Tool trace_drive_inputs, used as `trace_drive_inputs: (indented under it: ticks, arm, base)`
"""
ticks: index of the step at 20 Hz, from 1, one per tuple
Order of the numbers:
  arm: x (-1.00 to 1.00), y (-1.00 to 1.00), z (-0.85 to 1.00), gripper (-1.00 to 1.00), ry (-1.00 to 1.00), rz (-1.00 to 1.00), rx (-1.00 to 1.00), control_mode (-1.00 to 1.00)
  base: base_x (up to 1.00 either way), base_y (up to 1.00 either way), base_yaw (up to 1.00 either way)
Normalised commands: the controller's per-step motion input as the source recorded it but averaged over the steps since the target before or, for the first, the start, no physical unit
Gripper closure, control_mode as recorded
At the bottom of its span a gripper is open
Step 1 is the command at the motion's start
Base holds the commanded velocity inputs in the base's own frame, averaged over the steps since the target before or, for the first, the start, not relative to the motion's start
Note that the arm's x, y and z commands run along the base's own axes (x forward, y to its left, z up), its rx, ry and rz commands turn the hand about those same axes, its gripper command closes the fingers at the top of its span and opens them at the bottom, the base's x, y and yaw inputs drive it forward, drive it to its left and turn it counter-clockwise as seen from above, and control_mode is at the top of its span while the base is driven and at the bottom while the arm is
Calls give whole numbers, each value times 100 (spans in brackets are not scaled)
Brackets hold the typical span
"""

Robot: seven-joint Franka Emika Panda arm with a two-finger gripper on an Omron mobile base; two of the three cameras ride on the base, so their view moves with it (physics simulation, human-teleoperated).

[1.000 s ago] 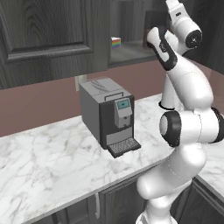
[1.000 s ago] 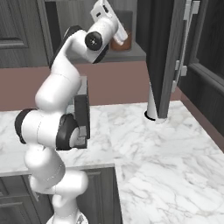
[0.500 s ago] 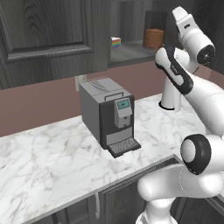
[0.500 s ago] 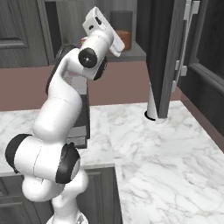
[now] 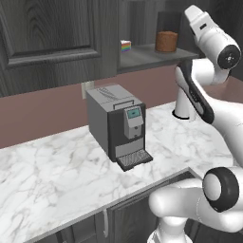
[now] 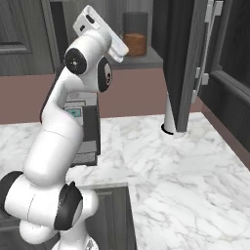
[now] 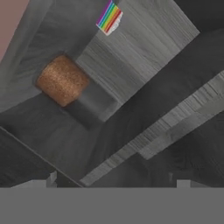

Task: Pick the jar and candle from the dining table and place them in the open cabinet. Close the cabinet after placing the objects.

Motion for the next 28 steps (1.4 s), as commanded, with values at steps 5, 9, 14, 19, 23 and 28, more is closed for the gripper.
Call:
trace_drive_inputs:
  ticks: [5, 9, 14, 19, 23, 28]
  arm:
    - [-46, 32, 41, -100, 18, -8, -9, -100]
    - [-46, 8, 16, -100, 36, -12, -6, -100]
    - [-44, 0, 4, -100, 42, -10, -1, -100]
    - [-55, 0, -5, -100, 40, -8, 0, -100]
    - [-70, 3, -45, -100, 24, -8, -1, -100]
    - [-64, 0, -64, -100, 11, -3, -4, -100]
  base:
    - [0, 0, 0]
    - [0, 0, 0]
    - [0, 0, 0]
    - [0, 0, 0]
    - [0, 0, 0]
    - [0, 0, 0]
